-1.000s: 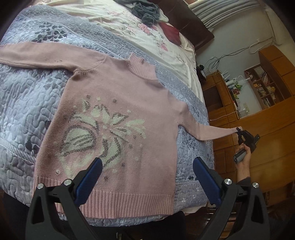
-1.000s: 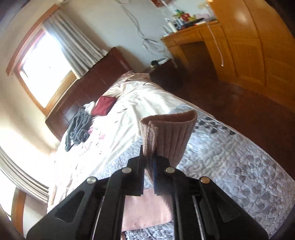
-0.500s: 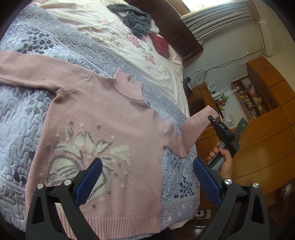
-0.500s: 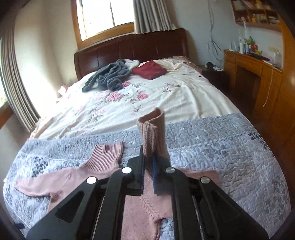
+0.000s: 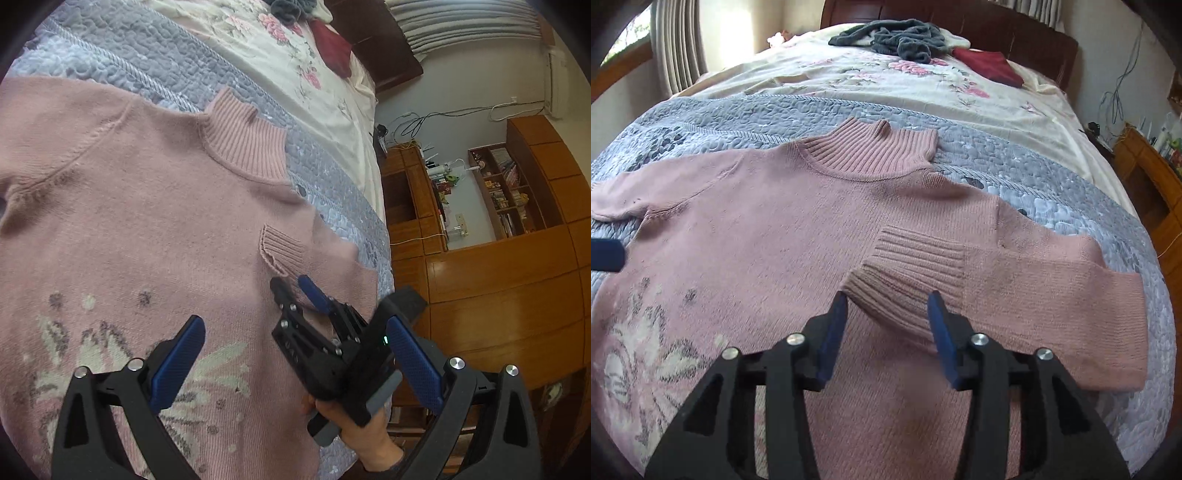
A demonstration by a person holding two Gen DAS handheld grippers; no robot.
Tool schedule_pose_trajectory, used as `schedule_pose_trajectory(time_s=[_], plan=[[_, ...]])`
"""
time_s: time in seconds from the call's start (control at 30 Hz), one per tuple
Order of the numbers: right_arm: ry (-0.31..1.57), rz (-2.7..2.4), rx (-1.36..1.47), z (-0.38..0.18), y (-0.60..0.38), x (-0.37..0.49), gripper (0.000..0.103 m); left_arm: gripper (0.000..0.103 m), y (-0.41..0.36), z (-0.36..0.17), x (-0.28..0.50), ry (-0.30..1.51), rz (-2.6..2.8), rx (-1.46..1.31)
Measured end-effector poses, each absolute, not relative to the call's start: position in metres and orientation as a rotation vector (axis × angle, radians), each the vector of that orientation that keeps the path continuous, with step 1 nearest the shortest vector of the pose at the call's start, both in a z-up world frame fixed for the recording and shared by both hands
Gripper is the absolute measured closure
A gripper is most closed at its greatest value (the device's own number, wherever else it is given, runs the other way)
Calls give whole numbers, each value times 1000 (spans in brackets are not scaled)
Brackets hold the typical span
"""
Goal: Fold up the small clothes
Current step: 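Carry the sleeve across the sweater body and open the right gripper, then grasp the cuff of the other sleeve with the left gripper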
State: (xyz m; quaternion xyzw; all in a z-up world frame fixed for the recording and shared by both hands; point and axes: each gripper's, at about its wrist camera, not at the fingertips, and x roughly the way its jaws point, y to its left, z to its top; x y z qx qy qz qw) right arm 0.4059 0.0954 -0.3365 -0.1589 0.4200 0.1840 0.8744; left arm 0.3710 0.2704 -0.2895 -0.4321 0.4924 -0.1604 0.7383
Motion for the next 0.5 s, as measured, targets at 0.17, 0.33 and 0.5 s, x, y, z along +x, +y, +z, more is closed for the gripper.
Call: schedule_pose_trajectory(time_s=[0.17,0.33,0.5], plan=[[861,346,-159,-317,39,348,44,4,249,-346,441,1186,-415,-1071],[875,255,-5,-320,-18,275,35,4,216,-386,484,1346,-422,-1031],[923,185,64,-350,-45,227,35,76,196,-379,495,1394,-411,-874]])
